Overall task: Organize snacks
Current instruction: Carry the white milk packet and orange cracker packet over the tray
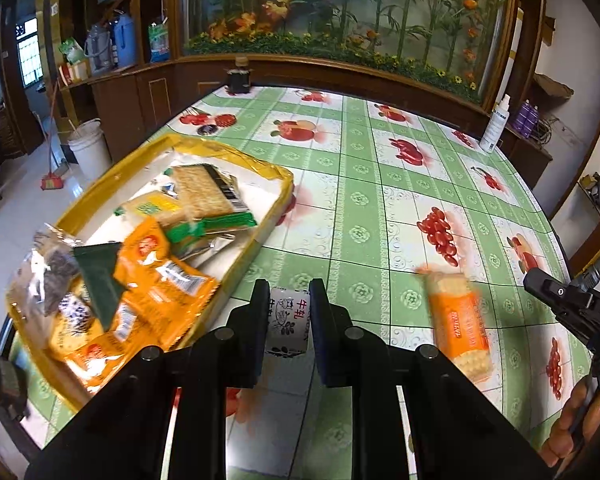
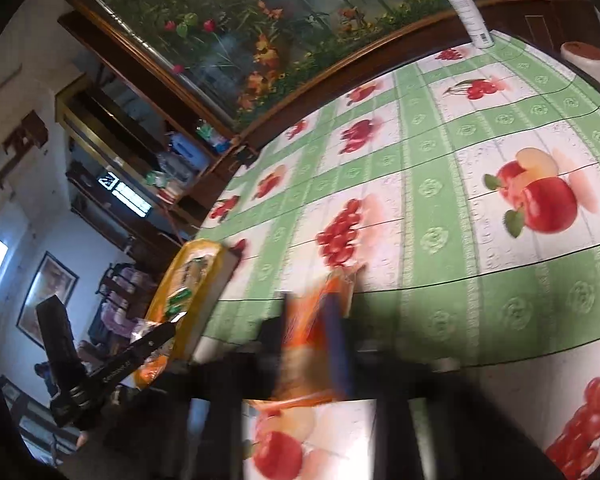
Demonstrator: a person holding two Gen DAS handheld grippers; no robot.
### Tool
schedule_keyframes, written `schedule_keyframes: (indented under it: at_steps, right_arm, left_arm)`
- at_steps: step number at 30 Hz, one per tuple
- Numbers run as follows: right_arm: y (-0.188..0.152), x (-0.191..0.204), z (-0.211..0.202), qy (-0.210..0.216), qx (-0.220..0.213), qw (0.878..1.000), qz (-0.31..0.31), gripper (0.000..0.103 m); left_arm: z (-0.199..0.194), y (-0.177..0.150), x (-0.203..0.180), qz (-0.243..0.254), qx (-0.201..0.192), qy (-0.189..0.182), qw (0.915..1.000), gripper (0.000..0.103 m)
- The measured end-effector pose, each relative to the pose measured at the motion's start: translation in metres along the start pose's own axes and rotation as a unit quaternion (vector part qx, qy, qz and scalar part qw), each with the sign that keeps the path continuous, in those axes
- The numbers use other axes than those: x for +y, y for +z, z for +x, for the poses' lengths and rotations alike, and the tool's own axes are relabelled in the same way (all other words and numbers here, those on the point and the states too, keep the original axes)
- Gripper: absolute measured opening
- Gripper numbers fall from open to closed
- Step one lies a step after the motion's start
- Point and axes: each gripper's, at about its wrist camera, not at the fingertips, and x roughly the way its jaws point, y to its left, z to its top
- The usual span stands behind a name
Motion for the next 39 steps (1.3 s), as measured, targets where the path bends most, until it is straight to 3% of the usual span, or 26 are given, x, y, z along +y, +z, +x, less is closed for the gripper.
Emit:
schedule_keyframes:
  at_steps: [4,5,6,7,8,12,16,18,21,24,33,39]
  right_arm:
    - [-0.01,0.025,0.016,-0.041,0.041,0.997,-0.055,0.014]
    - [-0.015,0.03,0.019,-0.05,0.047,0.996,-0.064,0.03]
    - [-0.021,0.037,0.022,-0.063,0.049,0.994,-0.076,0.061]
    - [-0.027,0.041,0.023,-0.077,0.05,0.992,-0.087,0.076]
    - [-0.034,0.049,0.026,-0.099,0.05,0.988,-0.103,0.082]
    - [-0.052,0.073,0.05,-0.161,0.067,0.97,-0.167,0.082]
    - [-0.073,0.09,0.082,-0.242,0.085,0.936,-0.239,0.081]
    - [-0.083,0.089,0.096,-0.269,0.099,0.921,-0.264,0.07]
    - [-0.084,0.088,0.091,-0.259,0.092,0.924,-0.264,0.055]
    - [-0.077,0.088,0.076,-0.231,0.075,0.938,-0.247,0.055]
    - [-0.052,0.13,0.033,-0.143,0.01,0.962,-0.234,0.055]
    - [-0.051,0.153,0.027,-0.108,0.005,0.965,-0.24,0.055]
  left_arm:
    - [-0.009,-0.006,0.01,-0.007,-0.004,0.003,1.0,0.017]
    - [-0.01,-0.007,0.013,-0.01,-0.003,0.003,0.9999,0.017]
    - [-0.011,-0.009,0.014,-0.012,-0.003,0.003,0.9999,0.017]
    - [-0.012,-0.01,0.015,-0.014,-0.004,0.003,0.9999,0.017]
    - [-0.012,-0.011,0.016,-0.016,-0.004,0.002,0.9999,0.017]
    - [-0.016,-0.015,0.014,-0.014,-0.002,-0.005,0.9999,0.017]
    - [-0.027,-0.016,0.015,-0.007,-0.015,0.0,0.9999,0.017]
    - [-0.033,-0.016,0.018,-0.007,-0.023,0.004,0.9997,0.017]
    - [-0.04,-0.016,0.023,-0.006,-0.033,0.012,0.9994,0.017]
    - [-0.044,-0.015,0.028,-0.009,-0.04,0.018,0.999,0.017]
    - [-0.055,-0.012,0.043,-0.012,-0.06,0.043,0.9972,0.017]
    - [-0.057,-0.013,0.056,-0.02,-0.061,0.056,0.9964,0.017]
